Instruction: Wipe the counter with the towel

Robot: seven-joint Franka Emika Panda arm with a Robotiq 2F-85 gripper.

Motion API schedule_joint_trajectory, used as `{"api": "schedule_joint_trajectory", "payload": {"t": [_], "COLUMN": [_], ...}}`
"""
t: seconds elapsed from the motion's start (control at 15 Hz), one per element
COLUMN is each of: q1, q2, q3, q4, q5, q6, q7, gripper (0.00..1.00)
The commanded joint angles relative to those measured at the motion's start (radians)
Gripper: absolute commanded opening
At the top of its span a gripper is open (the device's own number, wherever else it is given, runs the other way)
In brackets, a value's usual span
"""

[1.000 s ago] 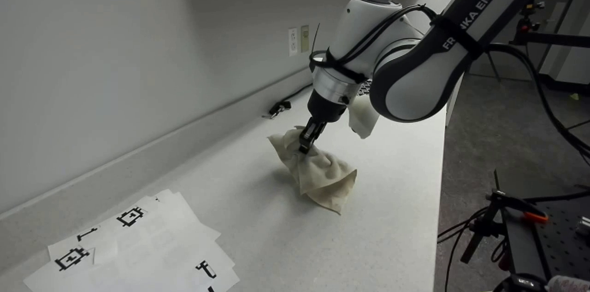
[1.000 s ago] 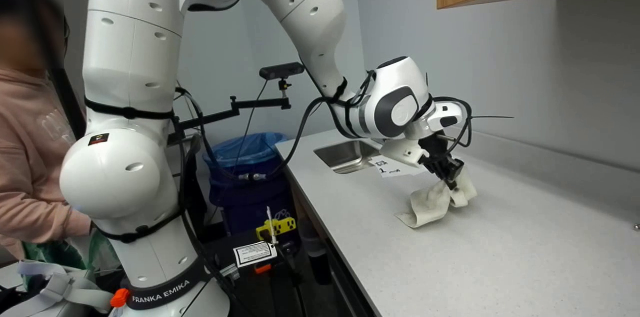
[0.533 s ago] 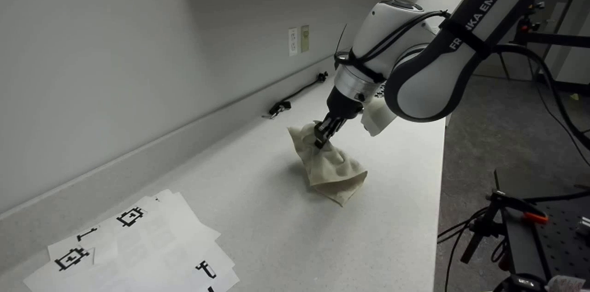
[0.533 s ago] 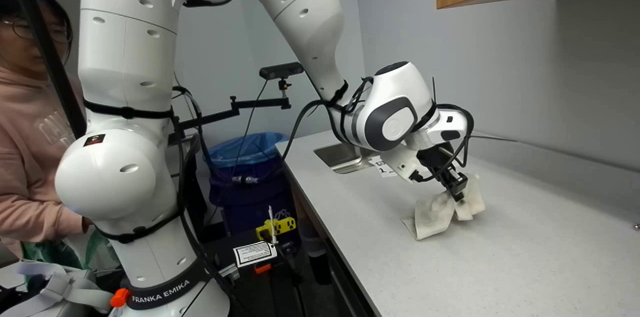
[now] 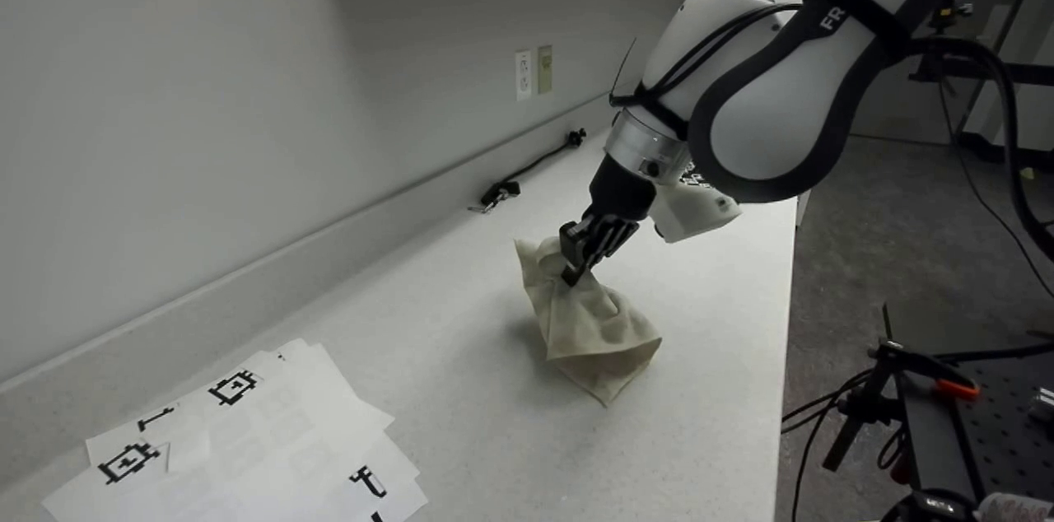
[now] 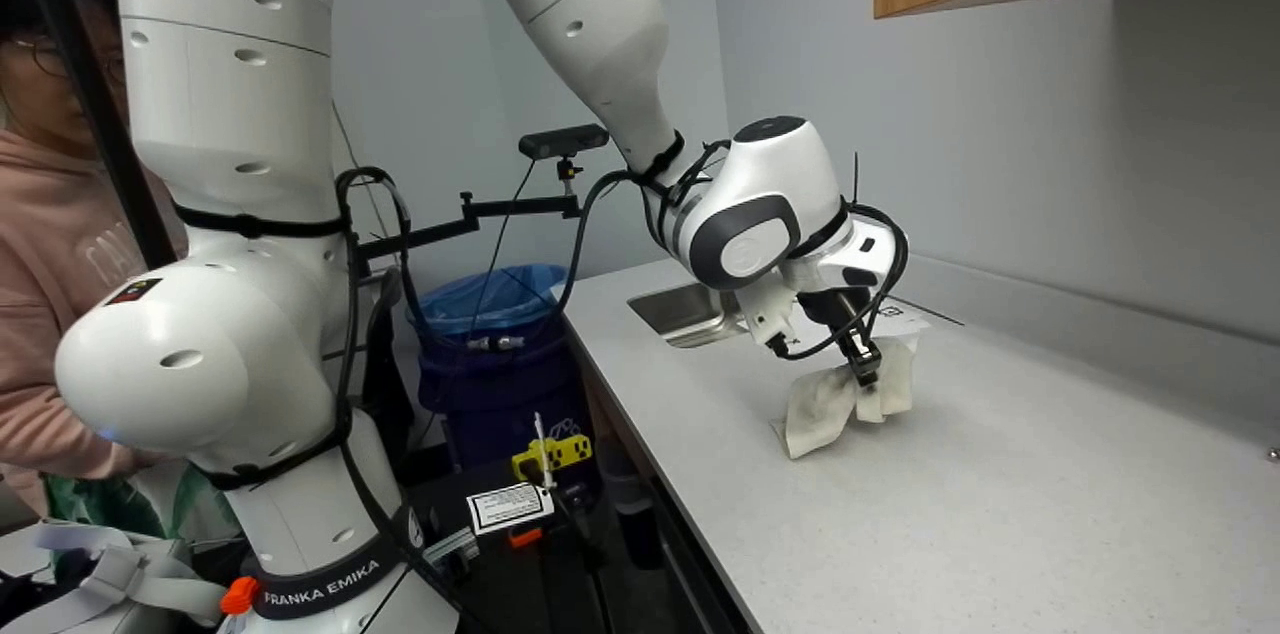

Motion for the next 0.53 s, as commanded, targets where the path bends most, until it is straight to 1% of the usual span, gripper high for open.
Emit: {"api": "schedule_joint_trajectory", "payload": {"t": [0.0,0.2,0.27,0.33,0.4,0.47], "q1": [-0.133,-0.189,-0.182,-0.191,-0.11,-0.108], "q2": [-0.014,-0.017,-0.025,-0.028,-0.006,-0.006], "q3": [0.143,0.197,0.182,0.187,0.124,0.119], "q4": [0.018,0.029,0.023,0.023,0.028,0.029], "q5": [0.085,0.089,0.062,0.053,0.114,0.121], "q6": [-0.07,-0.077,-0.071,-0.069,-0.051,-0.051], "q7": [-0.071,-0.118,-0.118,-0.137,-0.134,-0.14], "gripper": [0.03,0.03,0.03,0.03,0.03,0.11]}}
